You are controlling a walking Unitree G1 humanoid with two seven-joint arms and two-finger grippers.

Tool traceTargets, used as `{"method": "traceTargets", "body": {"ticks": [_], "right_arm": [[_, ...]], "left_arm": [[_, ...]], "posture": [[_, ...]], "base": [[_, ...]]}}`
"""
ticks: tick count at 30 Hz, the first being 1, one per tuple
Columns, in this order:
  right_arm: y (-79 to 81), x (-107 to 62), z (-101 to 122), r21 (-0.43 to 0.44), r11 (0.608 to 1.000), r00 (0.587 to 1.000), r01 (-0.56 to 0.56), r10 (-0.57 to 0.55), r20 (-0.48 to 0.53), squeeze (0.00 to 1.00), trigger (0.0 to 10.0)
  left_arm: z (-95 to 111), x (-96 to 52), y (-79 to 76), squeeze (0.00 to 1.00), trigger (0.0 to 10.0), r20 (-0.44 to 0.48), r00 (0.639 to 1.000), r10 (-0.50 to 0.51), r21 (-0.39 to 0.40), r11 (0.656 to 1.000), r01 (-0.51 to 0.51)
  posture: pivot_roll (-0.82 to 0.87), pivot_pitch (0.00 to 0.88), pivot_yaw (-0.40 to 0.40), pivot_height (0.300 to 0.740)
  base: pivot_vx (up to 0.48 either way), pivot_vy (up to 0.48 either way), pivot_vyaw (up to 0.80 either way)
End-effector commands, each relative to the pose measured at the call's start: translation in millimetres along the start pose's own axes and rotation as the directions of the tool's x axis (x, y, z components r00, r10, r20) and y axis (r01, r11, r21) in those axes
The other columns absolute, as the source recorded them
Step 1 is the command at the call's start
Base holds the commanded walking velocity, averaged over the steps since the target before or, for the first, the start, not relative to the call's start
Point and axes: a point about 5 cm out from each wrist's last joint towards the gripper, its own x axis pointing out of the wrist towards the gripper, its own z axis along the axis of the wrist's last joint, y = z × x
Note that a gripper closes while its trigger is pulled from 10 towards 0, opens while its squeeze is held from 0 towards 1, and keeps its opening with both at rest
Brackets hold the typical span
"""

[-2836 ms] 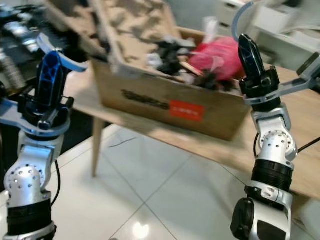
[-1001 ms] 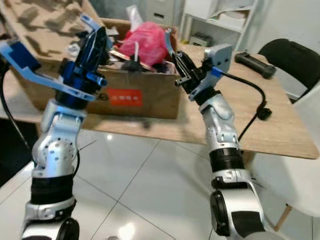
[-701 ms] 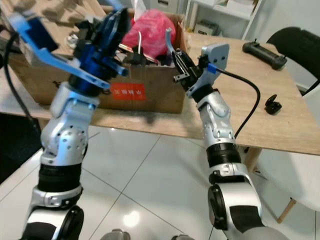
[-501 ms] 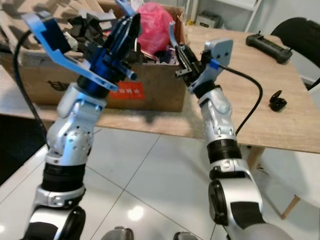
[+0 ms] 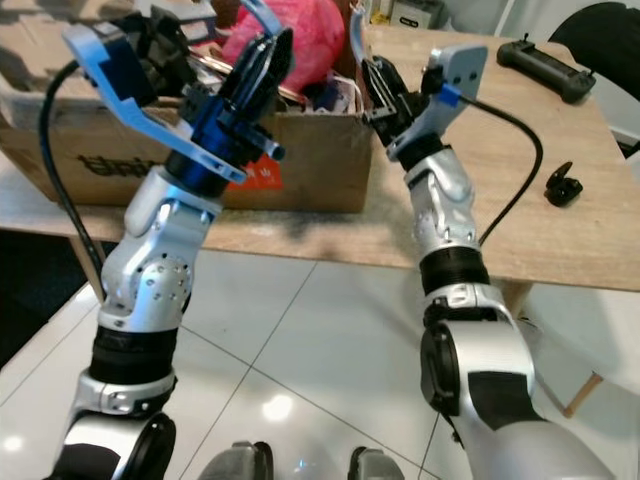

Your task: Picking trash to rubbish bin

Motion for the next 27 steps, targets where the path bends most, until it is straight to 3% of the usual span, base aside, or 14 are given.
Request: {"method": "traceTargets", "body": {"ticks": [1,8,22,27], "right_arm": [[1.0,2.5,1,0.007,1.000,1.000,-0.017,0.017,0.010,0.01,10.0],[9.8,14.6,16,-0.010,0.993,0.991,-0.119,0.120,0.054,0.01,10.0],[22.0,28.8,52,-0.061,0.964,0.949,-0.261,0.267,0.167,0.01,10.0],[23.1,33.8,55,-0.105,0.960,0.954,-0.261,0.273,0.124,0.04,10.0]], "left_arm": [[6,4.7,-2.6,0.00,10.0,0.025,1.000,-0.016,0.032,0.999,0.015],[24,17.0,-6.7,0.00,10.0,0.075,0.997,-0.032,0.054,0.998,0.028],[21,16.0,-7.1,0.00,10.0,0.070,0.997,-0.024,0.053,0.998,0.020],[20,15.8,-7.1,0.00,10.0,0.065,0.998,-0.019,0.053,0.998,0.015]], "posture": [[0.06,0.291,-0.005,0.740],[0.06,0.295,-0.008,0.740],[0.06,0.295,-0.010,0.740],[0.06,0.291,-0.016,0.740]], "base": [[0.000,0.000,0.00],[0.000,0.000,0.00],[0.000,0.000,0.00],[0.000,0.000,0.00]]}}
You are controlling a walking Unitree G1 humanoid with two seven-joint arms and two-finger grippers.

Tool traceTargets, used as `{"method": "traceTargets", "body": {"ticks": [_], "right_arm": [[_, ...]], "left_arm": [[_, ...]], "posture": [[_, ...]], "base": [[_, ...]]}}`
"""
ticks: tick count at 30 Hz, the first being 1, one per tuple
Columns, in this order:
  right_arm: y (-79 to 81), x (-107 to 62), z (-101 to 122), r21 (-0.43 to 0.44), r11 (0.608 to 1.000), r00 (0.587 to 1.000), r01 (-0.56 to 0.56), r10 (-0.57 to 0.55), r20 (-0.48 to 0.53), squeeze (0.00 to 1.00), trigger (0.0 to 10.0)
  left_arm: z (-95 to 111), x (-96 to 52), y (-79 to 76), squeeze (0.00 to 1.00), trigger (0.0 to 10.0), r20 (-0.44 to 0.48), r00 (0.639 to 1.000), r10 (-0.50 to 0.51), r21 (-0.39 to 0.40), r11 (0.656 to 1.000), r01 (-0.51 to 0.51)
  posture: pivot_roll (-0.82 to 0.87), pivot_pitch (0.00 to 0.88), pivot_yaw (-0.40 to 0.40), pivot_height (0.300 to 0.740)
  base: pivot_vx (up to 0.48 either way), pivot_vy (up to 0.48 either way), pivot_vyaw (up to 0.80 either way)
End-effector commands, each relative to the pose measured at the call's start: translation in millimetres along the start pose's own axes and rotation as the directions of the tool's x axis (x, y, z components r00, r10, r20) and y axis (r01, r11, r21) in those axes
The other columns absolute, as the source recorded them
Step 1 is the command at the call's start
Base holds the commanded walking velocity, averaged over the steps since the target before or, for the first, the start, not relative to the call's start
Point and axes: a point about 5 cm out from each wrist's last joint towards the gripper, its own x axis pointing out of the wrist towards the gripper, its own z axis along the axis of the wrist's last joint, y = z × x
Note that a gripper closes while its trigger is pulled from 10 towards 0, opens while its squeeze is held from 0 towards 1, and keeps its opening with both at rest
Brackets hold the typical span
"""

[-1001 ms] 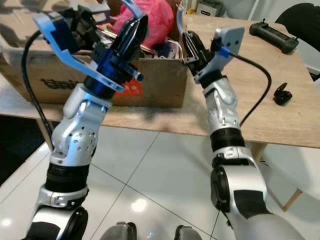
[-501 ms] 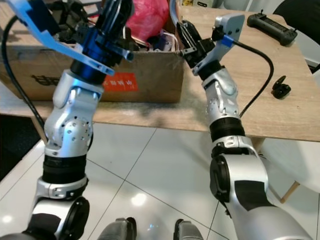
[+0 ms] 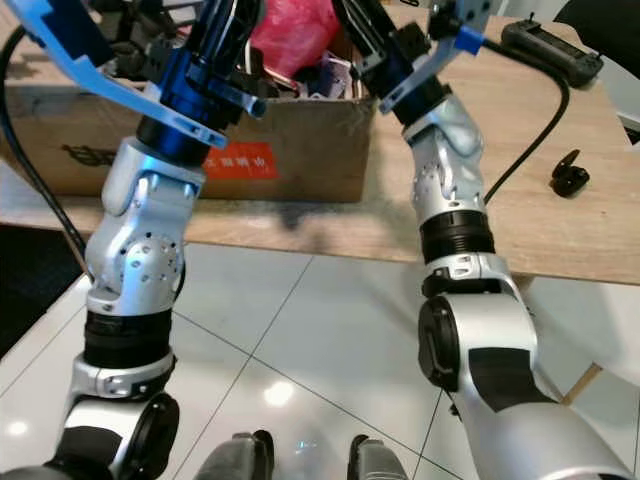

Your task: Picking trash to rubbish bin

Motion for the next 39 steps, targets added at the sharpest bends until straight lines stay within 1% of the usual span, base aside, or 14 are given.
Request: {"method": "traceTargets", "body": {"ticks": [1,2,3,4,14,15,16,17,20,21,24,27,34,39], "right_arm": [[-1.6,2.2,0,-0.026,1.000,0.999,0.001,-0.002,-0.034,0.33,10.0],[-1.6,2.2,0,-0.026,1.000,0.999,0.001,-0.002,-0.034,0.33,10.0],[-1.7,2.7,-1,-0.027,1.000,0.999,-0.003,0.002,-0.046,0.85,10.0],[-2.4,2.9,-2,-0.028,1.000,0.998,0.000,-0.002,-0.059,1.00,10.0],[-14.7,-2.0,-4,-0.051,0.991,0.988,0.121,-0.126,-0.095,1.00,10.0],[-17.6,-5.1,3,0.025,0.990,0.990,0.138,-0.137,-0.030,1.00,10.0],[-17.6,-5.1,3,0.025,0.990,0.990,0.138,-0.137,-0.030,1.00,10.0],[-18.1,-9.5,13,0.135,0.984,0.990,0.118,-0.128,0.065,0.60,10.0],[-18.1,-9.5,13,0.135,0.984,0.990,0.118,-0.128,0.065,0.60,10.0],[-4.2,-26.1,38,0.321,0.943,0.961,-0.090,-0.002,0.275,0.00,10.0],[13.5,-39.2,48,0.346,0.905,0.929,-0.247,0.119,0.351,0.00,10.0],[18.2,-43.0,48,0.341,0.903,0.930,-0.261,0.141,0.340,0.00,10.0],[36.3,-62.0,52,0.278,0.915,0.946,-0.293,0.235,0.224,0.00,10.0],[36.7,-68.5,57,0.278,0.916,0.949,-0.288,0.236,0.208,0.00,10.0]], "left_arm": [[0,0.2,-3.6,0.00,10.0,-0.006,1.000,-0.013,0.017,1.000,0.013],[0,0.2,-3.6,0.00,10.0,-0.006,1.000,-0.013,0.017,1.000,0.013],[0,0.1,-3.8,0.00,10.0,-0.006,1.000,-0.012,0.018,1.000,0.012],[1,0.1,-3.8,0.00,10.0,-0.005,1.000,-0.011,0.020,1.000,0.011],[2,0.1,-4.5,0.00,10.0,0.001,1.000,-0.011,0.020,1.000,0.011],[1,0.6,-4.8,0.00,10.0,0.000,1.000,-0.012,0.019,1.000,0.012],[1,0.6,-4.8,0.00,10.0,0.000,1.000,-0.012,0.019,1.000,0.012],[-1,0.7,-4.8,0.00,10.0,-0.002,1.000,-0.011,0.018,1.000,0.011],[-1,0.7,-4.8,0.00,10.0,-0.002,1.000,-0.011,0.018,1.000,0.011],[-17,-0.7,1.9,0.00,10.0,-0.089,0.996,-0.011,0.063,0.998,0.016],[-35,-2.7,10.5,0.00,10.0,-0.182,0.983,-0.015,0.117,0.992,0.037],[-40,0.1,14.6,0.00,10.0,-0.206,0.978,-0.021,0.141,0.989,0.051],[-34,31.0,20.9,0.00,10.0,-0.184,0.981,-0.053,0.235,0.967,0.097],[-32,35.3,20.0,0.00,10.0,-0.172,0.983,-0.064,0.249,0.963,0.106]], "posture": [[0.06,0.291,-0.016,0.740],[0.06,0.291,-0.016,0.740],[0.06,0.291,-0.016,0.740],[0.06,0.291,-0.016,0.740],[0.06,0.281,-0.019,0.740],[0.06,0.281,-0.019,0.740],[0.06,0.281,-0.019,0.740],[0.06,0.277,-0.019,0.740],[0.06,0.277,-0.019,0.740],[0.06,0.278,-0.019,0.740],[0.06,0.278,-0.019,0.740],[0.05,0.279,-0.011,0.740],[0.03,0.280,0.005,0.740],[0.02,0.280,0.008,0.740]], "base": [[0.000,0.000,0.00],[0.000,0.000,0.00],[0.000,0.000,0.00],[0.000,0.000,0.00],[0.000,0.000,0.00],[0.000,0.000,0.00],[0.000,0.000,0.00],[0.000,0.000,0.00],[0.000,0.000,0.00],[0.000,0.000,0.00],[0.000,0.000,0.00],[0.000,0.000,0.00],[0.000,0.000,0.00],[0.000,0.000,0.00]]}}
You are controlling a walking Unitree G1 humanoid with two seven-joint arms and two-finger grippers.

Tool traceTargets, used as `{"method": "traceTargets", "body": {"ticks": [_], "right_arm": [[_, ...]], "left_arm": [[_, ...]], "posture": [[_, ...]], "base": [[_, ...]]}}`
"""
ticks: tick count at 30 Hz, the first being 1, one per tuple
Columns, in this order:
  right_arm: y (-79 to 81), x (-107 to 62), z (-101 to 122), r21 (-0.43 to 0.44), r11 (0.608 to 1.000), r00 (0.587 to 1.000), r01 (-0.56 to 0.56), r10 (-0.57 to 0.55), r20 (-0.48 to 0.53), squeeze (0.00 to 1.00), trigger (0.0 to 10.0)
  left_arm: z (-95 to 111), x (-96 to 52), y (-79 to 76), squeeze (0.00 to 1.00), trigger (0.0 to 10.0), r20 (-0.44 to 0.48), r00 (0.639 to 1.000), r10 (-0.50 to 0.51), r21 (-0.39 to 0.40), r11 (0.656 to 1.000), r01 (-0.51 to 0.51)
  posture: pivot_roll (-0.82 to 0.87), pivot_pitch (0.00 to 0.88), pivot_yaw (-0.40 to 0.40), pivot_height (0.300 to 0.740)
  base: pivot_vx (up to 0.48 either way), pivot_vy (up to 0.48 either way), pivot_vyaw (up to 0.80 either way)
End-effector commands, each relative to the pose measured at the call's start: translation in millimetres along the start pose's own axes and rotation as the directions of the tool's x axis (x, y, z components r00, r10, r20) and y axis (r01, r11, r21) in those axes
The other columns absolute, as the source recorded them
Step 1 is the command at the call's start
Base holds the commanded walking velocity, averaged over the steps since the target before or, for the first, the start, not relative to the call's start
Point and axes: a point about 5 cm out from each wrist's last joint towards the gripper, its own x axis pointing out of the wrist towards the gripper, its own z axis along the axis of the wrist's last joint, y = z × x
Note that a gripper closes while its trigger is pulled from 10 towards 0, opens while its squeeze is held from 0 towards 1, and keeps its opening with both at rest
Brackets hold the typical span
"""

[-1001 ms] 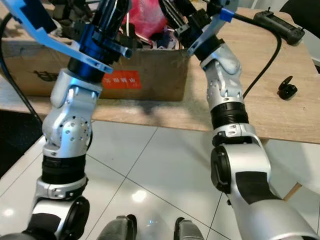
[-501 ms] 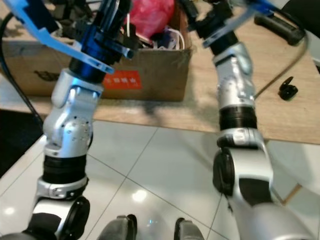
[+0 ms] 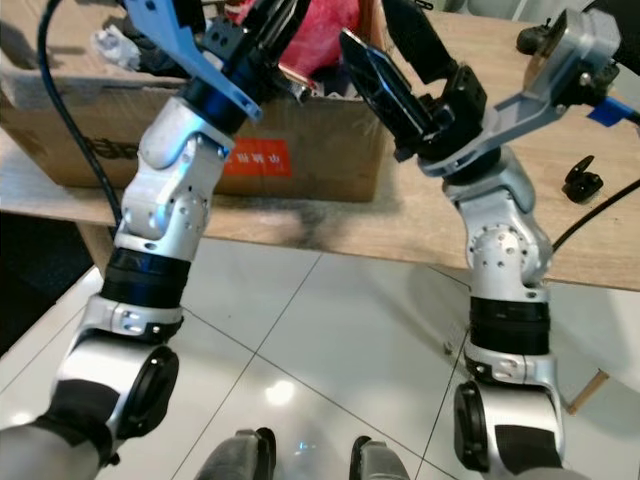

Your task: Picking trash to rubbish bin

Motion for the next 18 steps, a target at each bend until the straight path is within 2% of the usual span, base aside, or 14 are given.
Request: {"method": "traceTargets", "body": {"ticks": [1,2,4,5,6,7,8,9,13,14,15,18], "right_arm": [[4.2,-1.0,6,-0.015,1.000,1.000,-0.015,0.015,0.002,0.00,10.0],[7.9,-7.3,11,-0.029,1.000,0.999,-0.009,0.008,-0.032,0.00,10.0],[7.9,-7.3,11,-0.029,1.000,0.999,-0.009,0.008,-0.032,0.00,10.0],[7.1,-14.5,16,-0.060,0.997,0.996,0.044,-0.049,-0.073,0.00,10.0],[7.1,-14.5,16,-0.060,0.997,0.996,0.044,-0.049,-0.073,0.00,10.0],[5.2,-20.8,20,-0.079,0.991,0.988,0.107,-0.115,-0.106,0.00,10.0],[5.2,-20.8,20,-0.079,0.991,0.988,0.107,-0.115,-0.106,0.00,10.0],[3.7,-25.1,21,-0.088,0.985,0.978,0.151,-0.161,-0.130,0.00,10.0],[3.7,-25.1,21,-0.088,0.985,0.978,0.151,-0.161,-0.130,0.00,10.0],[5.3,-28.2,20,-0.078,0.981,0.971,0.176,-0.186,-0.150,0.00,10.0],[5.3,-28.2,20,-0.078,0.981,0.971,0.176,-0.186,-0.150,0.00,10.0],[14.1,-30.3,13,-0.054,0.978,0.959,0.199,-0.206,-0.196,0.00,10.0]], "left_arm": [[4,2.9,-1.6,0.00,10.0,0.015,1.000,-0.023,0.035,0.999,0.023],[8,7.0,0.3,0.00,10.0,0.030,0.999,-0.022,0.059,0.998,0.020],[8,7.0,0.3,0.00,10.0,0.030,0.999,-0.022,0.059,0.998,0.020],[10,10.9,1.5,0.00,10.0,0.029,0.999,-0.027,0.117,0.993,0.023],[10,10.9,1.5,0.00,10.0,0.029,0.999,-0.027,0.117,0.993,0.023],[12,14.8,2.0,0.00,10.0,0.019,0.999,-0.035,0.200,0.979,0.030],[12,14.8,2.0,0.00,10.0,0.019,0.999,-0.035,0.200,0.979,0.030],[14,17.4,1.8,0.00,10.0,0.012,0.999,-0.046,0.266,0.963,0.041],[14,17.4,1.8,0.00,10.0,0.012,0.999,-0.046,0.266,0.963,0.041],[16,19.6,2.7,0.00,10.0,0.011,0.999,-0.050,0.330,0.943,0.044],[16,19.6,2.7,0.00,10.0,0.011,0.999,-0.050,0.330,0.943,0.044],[22,24.8,5.7,0.00,10.0,0.015,0.998,-0.069,0.440,0.896,0.055]], "posture": [[0.02,0.280,0.008,0.740],[0.02,0.279,0.009,0.740],[0.02,0.279,0.009,0.740],[0.02,0.279,0.009,0.740],[0.02,0.279,0.009,0.740],[0.01,0.279,0.012,0.740],[0.01,0.279,0.012,0.740],[0.01,0.279,0.012,0.740],[0.01,0.279,0.012,0.740],[0.01,0.281,0.013,0.740],[0.01,0.281,0.013,0.740],[0.00,0.282,0.014,0.740]], "base": [[0.000,0.000,0.00],[0.000,0.000,0.00],[0.000,0.000,0.00],[0.000,0.000,0.00],[0.000,0.000,0.00],[0.000,0.000,0.00],[0.000,0.000,0.00],[0.000,0.000,0.00],[0.000,0.000,0.00],[0.000,0.000,0.00],[0.000,0.000,0.00],[0.000,0.000,0.00]]}}
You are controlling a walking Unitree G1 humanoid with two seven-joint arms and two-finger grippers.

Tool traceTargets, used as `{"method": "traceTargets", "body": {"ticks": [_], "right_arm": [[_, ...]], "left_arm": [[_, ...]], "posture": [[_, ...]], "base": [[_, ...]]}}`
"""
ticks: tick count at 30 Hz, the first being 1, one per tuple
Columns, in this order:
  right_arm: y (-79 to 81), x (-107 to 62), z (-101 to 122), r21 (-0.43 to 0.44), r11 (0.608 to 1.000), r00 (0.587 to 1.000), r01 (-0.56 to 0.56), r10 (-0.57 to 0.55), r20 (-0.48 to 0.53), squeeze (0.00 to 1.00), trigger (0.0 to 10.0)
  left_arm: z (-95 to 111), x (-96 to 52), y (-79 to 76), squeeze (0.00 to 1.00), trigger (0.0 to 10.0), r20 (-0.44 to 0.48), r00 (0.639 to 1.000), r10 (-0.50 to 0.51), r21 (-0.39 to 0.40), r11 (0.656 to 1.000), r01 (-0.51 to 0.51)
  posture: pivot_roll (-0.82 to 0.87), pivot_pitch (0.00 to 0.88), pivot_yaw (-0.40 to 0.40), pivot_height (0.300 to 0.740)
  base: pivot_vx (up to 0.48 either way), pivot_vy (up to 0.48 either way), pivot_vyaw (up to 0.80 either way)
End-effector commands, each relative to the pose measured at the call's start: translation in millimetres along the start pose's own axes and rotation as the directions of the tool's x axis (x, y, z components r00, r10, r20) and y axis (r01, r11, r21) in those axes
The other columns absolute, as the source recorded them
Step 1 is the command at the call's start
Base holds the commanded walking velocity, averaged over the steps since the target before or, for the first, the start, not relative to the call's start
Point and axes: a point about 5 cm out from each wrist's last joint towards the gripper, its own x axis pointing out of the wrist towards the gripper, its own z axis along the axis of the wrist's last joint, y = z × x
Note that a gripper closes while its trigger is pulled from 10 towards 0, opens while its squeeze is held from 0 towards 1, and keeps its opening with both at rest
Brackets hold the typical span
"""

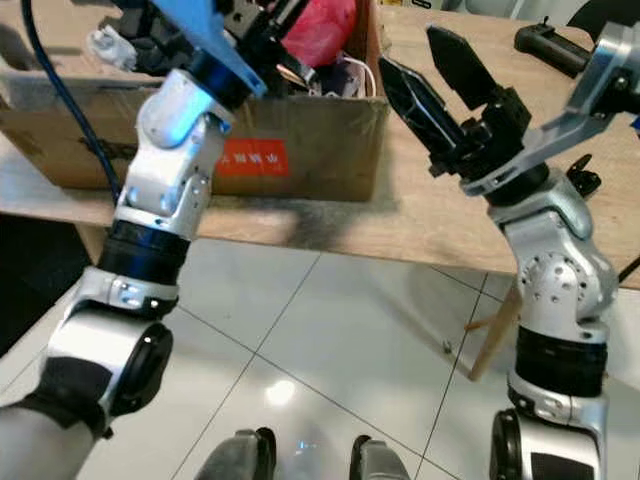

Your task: Picking trash to rubbish bin

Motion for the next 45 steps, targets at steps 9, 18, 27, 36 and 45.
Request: {"method": "traceTargets", "body": {"ticks": [9,18,27,36,45], "right_arm": [[15.7,0.6,-11,0.014,1.000,0.994,-0.008,0.009,-0.105,0.00,10.0],[20.2,1.9,-4,0.023,1.000,0.998,0.014,-0.012,-0.069,0.00,10.0],[20.8,0.9,1,0.014,1.000,0.999,0.025,-0.024,-0.044,0.00,10.0],[19.2,0.9,4,0.011,0.999,0.999,0.040,-0.040,-0.020,0.00,10.0],[22.2,-0.9,5,0.047,0.999,1.000,-0.006,0.006,0.007,0.00,10.0]], "left_arm": [[3,10.9,-8.8,0.00,10.0,0.013,0.997,-0.077,0.203,0.976,0.073],[-21,14.6,-29.7,1.00,10.0,-0.107,0.981,-0.162,0.382,0.904,0.191],[-40,13.8,-32.1,1.00,10.0,-0.229,0.963,-0.143,0.482,0.843,0.239],[-44,12.8,-23.9,0.00,10.0,-0.242,0.966,-0.090,0.400,0.898,0.184],[-29,-1.8,20.4,0.00,10.0,-0.114,0.990,0.088,-0.004,0.996,-0.089]], "posture": [[0.00,0.284,0.018,0.740],[-0.01,0.293,0.029,0.740],[-0.02,0.291,0.035,0.740],[-0.02,0.280,0.035,0.740],[0.01,0.259,0.021,0.740]], "base": [[0.000,0.000,0.00],[0.000,0.000,0.00],[0.000,0.000,0.00],[0.000,0.000,0.00],[0.000,0.000,0.00]]}}
